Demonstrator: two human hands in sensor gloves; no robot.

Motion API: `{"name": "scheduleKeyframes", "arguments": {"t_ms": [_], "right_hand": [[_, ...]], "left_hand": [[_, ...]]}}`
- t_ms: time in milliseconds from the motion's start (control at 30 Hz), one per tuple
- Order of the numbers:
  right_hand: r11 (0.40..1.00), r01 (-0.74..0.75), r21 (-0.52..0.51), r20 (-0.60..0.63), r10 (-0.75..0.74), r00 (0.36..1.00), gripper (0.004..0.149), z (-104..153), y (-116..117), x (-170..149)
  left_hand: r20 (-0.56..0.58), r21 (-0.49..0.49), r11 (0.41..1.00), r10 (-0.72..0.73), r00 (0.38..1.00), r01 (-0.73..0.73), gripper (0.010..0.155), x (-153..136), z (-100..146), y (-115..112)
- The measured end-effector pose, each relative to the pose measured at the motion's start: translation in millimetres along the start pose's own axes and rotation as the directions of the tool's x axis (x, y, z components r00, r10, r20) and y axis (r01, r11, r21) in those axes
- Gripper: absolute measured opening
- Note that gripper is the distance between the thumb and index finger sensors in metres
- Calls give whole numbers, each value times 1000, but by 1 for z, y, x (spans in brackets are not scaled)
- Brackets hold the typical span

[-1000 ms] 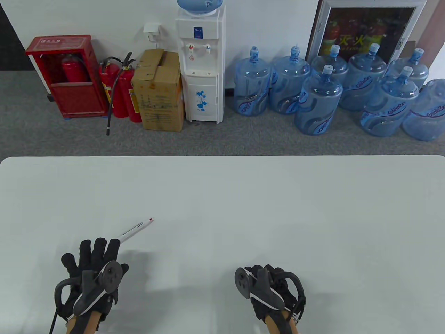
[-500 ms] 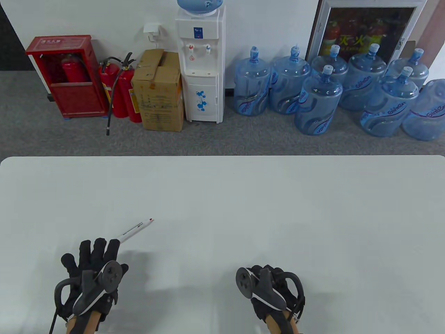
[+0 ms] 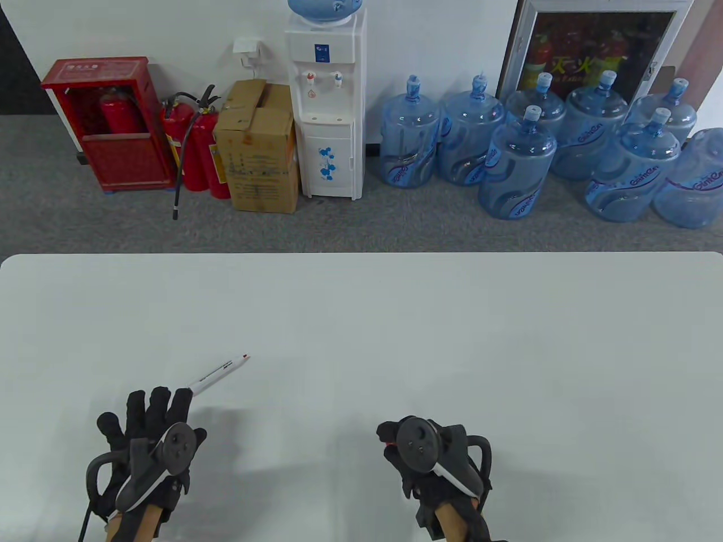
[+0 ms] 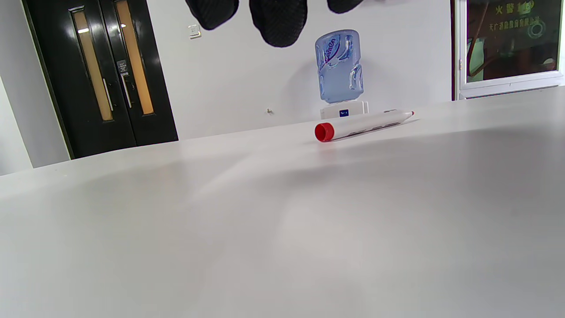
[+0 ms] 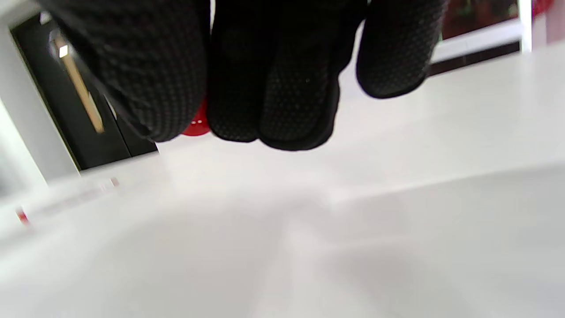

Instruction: Insert the marker cap back onto the marker

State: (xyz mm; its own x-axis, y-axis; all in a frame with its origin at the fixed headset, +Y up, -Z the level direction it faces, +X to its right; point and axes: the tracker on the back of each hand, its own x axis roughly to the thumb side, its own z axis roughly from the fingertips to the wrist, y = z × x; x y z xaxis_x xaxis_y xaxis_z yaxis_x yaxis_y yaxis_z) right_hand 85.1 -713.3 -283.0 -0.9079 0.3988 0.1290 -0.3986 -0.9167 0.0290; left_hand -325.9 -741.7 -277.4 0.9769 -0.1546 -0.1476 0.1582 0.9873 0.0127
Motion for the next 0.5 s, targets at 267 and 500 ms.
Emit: {"name": "scheduleKeyframes", "arguments": {"t_ms": [267,500], "right_hand": [[929,371,-3,-27,-371,928,46,-22,-16,-1],[772,636,19,-75,-633,771,47,-37,4,-4]], "left_hand": [[-4,-11,1000,-7,1000,6,76,-1,-1,-1],[-5,-16,1000,6,1000,-6,76,-3,-1,-1]]}}
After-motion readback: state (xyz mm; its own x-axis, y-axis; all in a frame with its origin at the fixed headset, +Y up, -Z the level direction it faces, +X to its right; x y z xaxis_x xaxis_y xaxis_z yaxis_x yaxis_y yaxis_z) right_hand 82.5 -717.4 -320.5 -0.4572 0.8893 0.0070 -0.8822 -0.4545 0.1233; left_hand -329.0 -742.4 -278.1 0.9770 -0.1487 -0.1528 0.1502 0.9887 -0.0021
